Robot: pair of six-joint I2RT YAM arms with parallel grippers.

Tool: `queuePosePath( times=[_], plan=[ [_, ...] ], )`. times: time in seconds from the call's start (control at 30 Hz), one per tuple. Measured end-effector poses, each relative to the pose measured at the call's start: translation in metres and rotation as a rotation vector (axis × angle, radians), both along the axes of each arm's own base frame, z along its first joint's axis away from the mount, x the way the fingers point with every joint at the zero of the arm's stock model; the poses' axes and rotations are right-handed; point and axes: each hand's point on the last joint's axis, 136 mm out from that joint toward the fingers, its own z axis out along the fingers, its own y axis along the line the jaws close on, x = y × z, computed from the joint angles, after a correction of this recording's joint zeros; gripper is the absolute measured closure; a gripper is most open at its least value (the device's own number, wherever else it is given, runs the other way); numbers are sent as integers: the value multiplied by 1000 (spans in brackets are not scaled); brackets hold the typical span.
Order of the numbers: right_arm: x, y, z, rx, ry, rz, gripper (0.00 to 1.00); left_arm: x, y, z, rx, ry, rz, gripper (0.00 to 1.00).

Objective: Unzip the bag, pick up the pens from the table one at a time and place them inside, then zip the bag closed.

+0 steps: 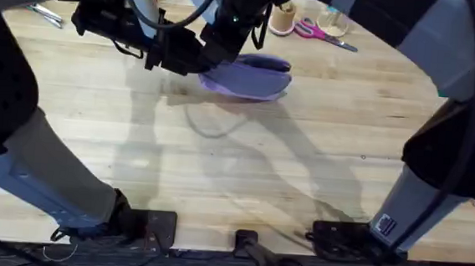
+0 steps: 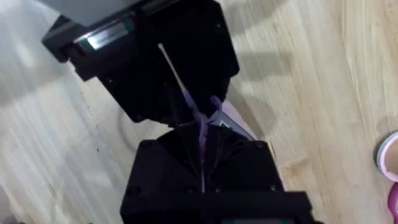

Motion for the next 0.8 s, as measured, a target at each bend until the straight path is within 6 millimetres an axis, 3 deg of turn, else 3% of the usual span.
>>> queuePosePath(
  times=[0.8],
  plan=[
    [-1, -6, 0, 16, 30, 38, 970, -2, -2, 0, 3, 10, -7, 959]
  ],
)
